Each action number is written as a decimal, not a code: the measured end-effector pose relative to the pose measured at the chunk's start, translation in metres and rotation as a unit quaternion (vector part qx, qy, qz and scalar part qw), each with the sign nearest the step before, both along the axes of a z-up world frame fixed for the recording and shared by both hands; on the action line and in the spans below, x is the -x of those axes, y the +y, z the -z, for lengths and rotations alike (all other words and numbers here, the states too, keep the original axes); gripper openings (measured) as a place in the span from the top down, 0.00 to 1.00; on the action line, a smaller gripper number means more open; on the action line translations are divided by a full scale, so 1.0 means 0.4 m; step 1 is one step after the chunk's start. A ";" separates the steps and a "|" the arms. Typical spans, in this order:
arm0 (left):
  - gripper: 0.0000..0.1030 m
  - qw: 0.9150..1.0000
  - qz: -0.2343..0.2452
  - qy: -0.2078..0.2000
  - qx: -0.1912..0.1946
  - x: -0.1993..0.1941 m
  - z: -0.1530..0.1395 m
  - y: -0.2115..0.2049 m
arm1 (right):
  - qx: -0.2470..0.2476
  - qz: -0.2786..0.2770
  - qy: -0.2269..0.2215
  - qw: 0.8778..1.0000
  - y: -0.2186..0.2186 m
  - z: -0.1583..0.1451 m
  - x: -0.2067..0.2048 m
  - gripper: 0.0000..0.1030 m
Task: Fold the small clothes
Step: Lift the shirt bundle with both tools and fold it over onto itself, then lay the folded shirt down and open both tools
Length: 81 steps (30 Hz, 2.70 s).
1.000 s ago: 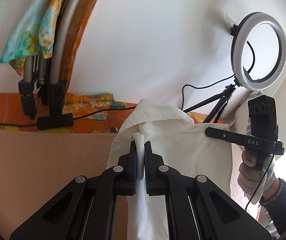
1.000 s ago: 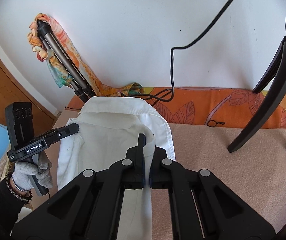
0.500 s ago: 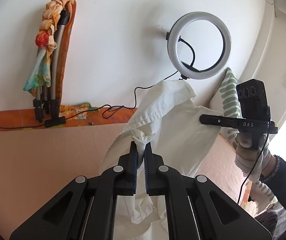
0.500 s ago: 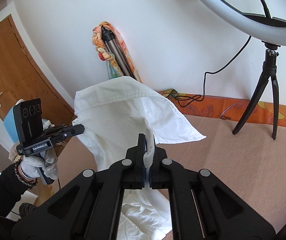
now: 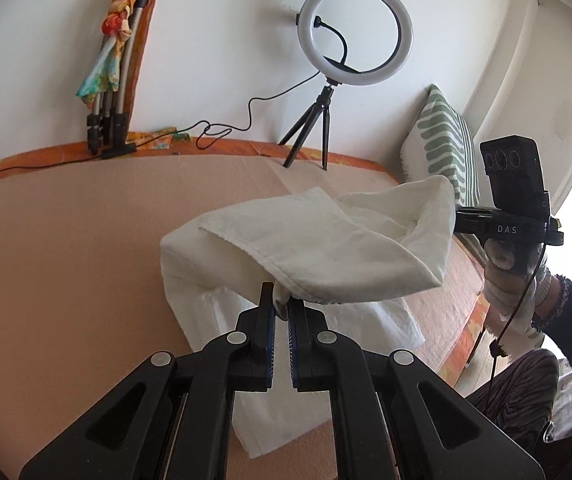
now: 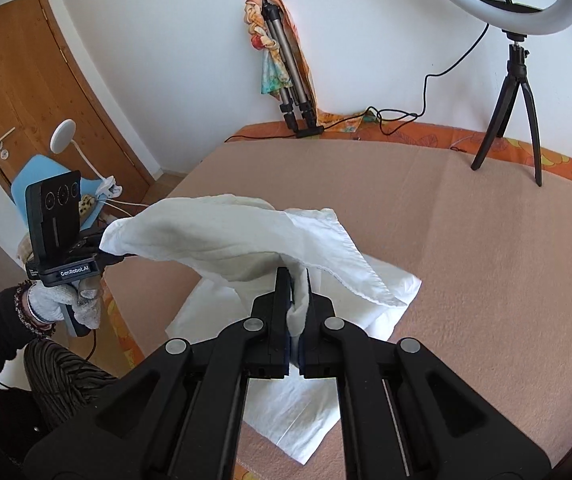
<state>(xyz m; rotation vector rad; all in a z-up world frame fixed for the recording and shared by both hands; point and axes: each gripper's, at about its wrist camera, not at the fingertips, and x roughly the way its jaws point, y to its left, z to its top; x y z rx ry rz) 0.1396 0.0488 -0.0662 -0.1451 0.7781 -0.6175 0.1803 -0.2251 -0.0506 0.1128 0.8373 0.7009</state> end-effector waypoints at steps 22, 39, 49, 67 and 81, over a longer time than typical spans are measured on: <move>0.96 0.992 0.079 0.046 -0.083 0.180 0.001 0.018 | 0.186 -0.078 -0.025 0.979 0.001 0.114 0.296 0.64; 0.96 0.992 0.065 -0.009 -0.112 0.098 -0.134 0.034 | 0.027 0.056 0.000 0.998 0.003 0.068 0.037 0.63; 0.95 0.993 0.022 0.056 -0.100 -0.126 0.084 -0.085 | 0.044 0.072 0.035 0.996 0.065 0.183 -0.070 0.63; 0.95 0.994 0.054 0.032 -0.085 -0.183 0.053 -0.149 | 0.047 0.056 0.034 0.997 0.051 0.205 -0.107 0.67; 0.92 0.990 -0.001 0.058 -0.132 -0.248 0.135 -0.086 | 0.098 0.111 0.066 0.987 0.017 0.292 -0.192 0.70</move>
